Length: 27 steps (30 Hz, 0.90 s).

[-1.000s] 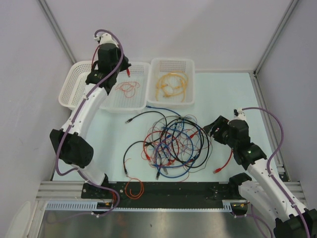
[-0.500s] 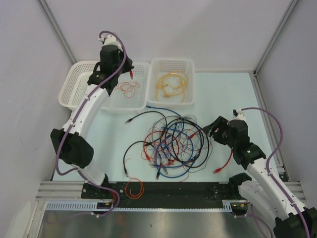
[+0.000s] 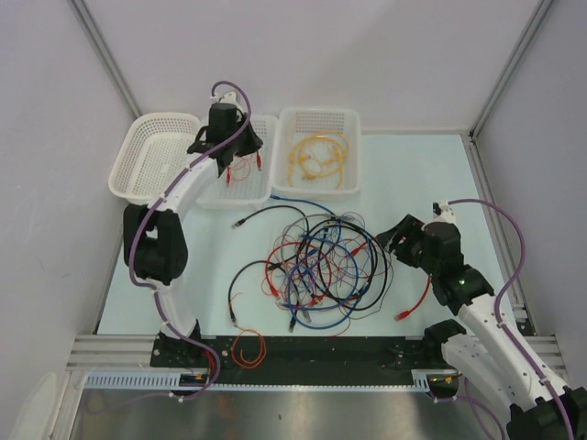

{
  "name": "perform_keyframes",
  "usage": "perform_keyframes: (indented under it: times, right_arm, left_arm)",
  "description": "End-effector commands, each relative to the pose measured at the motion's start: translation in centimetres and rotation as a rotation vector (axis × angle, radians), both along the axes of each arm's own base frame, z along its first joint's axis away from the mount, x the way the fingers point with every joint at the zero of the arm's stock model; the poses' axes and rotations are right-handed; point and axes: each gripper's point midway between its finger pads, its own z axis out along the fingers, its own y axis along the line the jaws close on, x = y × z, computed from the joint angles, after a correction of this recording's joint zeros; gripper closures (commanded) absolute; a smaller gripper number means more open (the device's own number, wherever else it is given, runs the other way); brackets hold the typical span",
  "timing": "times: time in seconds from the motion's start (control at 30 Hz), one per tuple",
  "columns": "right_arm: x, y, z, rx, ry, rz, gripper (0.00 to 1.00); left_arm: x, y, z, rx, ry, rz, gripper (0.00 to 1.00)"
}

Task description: Untangle the cables

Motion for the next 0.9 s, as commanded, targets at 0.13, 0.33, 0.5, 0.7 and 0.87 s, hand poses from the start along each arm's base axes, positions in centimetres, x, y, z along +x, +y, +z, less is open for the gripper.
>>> perform_keyframes:
  times: [0.13,0.33,0.5,0.7,0.87]
  right_arm:
    - [-0.2,-0.3,0.5,0.001,-0.02,-0.01,0.32]
    - [-0.1,-0.3,0.4,-0.001,-0.016,-0.01,0.32]
    - [-0.2,-0.3,0.2,-0.002,-0.01,-0.012,0.32]
    - [-0.2,-0.1,0.4,0.008,-0.011,-0.006,0.32]
    - [-0.2,0.0,0.5,0.017,-0.014,0.0,0.32]
  left_arm:
    - [2.8,4.9,-4.4,-0.121,0.1,0.087,1.0]
    - [2.9,5.0,-6.9,-0.121,0.171,0.083,0.88]
    - [2.7,5.3,-4.9,-0.116,0.143,0.097,0.36]
    - [2.0,6.4,1.3,-0.066,0.065,0.146,0.24]
    - [-0.9,7.9,6.7,0.067,-0.015,0.241,0.19]
